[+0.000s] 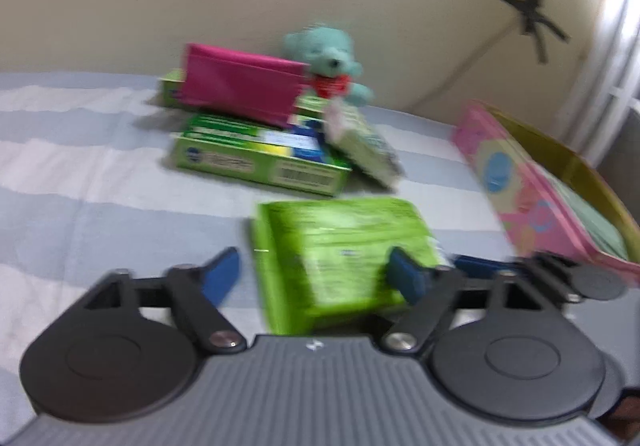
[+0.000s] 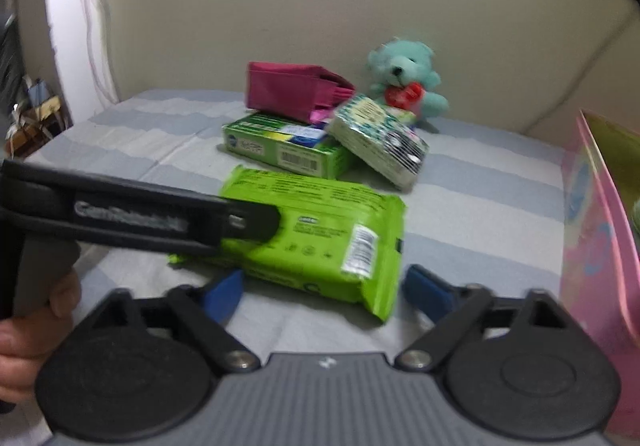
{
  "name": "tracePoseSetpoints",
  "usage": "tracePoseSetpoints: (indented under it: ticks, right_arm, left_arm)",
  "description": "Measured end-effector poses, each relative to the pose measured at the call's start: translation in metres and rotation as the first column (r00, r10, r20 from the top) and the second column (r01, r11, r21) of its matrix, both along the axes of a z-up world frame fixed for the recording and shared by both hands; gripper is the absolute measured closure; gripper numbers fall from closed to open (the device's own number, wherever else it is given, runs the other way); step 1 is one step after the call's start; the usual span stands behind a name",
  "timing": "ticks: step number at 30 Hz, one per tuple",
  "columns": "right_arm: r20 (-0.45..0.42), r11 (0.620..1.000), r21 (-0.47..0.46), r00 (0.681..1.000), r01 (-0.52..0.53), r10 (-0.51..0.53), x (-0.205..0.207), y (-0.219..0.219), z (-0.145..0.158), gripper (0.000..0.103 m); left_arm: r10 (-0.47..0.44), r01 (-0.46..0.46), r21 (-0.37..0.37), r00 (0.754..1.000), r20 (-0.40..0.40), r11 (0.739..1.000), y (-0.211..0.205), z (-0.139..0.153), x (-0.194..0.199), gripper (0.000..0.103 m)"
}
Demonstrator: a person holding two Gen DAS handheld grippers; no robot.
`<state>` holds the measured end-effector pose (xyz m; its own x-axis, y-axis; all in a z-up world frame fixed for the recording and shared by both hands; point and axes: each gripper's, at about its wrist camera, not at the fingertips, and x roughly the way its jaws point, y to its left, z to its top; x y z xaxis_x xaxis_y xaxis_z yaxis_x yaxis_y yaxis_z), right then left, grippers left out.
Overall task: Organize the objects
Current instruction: 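Move the left tool to the green snack packet and grasp it, then carry the green snack packet into the pink tin and release it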
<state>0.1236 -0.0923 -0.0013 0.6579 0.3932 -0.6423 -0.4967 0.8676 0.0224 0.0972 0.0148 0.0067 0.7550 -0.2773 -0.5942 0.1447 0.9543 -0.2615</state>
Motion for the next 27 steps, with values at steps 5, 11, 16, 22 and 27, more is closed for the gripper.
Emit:
tracePoseSetpoints:
  ticks: [5, 11, 16, 22, 27]
  right_arm:
    - [0.046, 1.000, -0.015, 0.999, -0.008, 0.009, -0.016, 0.005, 0.002, 0.046]
    - [0.036, 1.000, 0.013, 0.999, 0.013, -0.014, -0.050, -0.016, 0.007, 0.049]
    - [0.023, 0.998, 0.046, 0.998, 0.051, -0.052, -0.088, -0.045, 0.011, 0.049]
    - [0.026, 0.991, 0.060, 0.993, 0.117, -0.119, -0.125, -0.068, 0.009, 0.046]
    - [0.031, 0.986, 0.070, 0.987, 0.153, -0.155, -0.129, -0.085, 0.004, 0.035]
  left_arm:
    - [-0.038, 0.038, -0.019, 0.999, -0.008, 0.999, -0.003, 0.001, -0.007, 0.038]
    - [-0.132, 0.131, -0.042, 0.991, -0.024, 0.991, -0.013, 0.003, -0.034, 0.039]
    - [-0.228, 0.225, -0.072, 0.973, -0.033, 0.972, -0.032, 0.003, -0.058, 0.039]
    - [-0.316, 0.314, -0.043, 0.948, -0.036, 0.948, -0.061, 0.003, -0.079, 0.036]
    - [-0.317, 0.316, -0.022, 0.947, -0.057, 0.948, -0.065, 0.002, -0.072, 0.028]
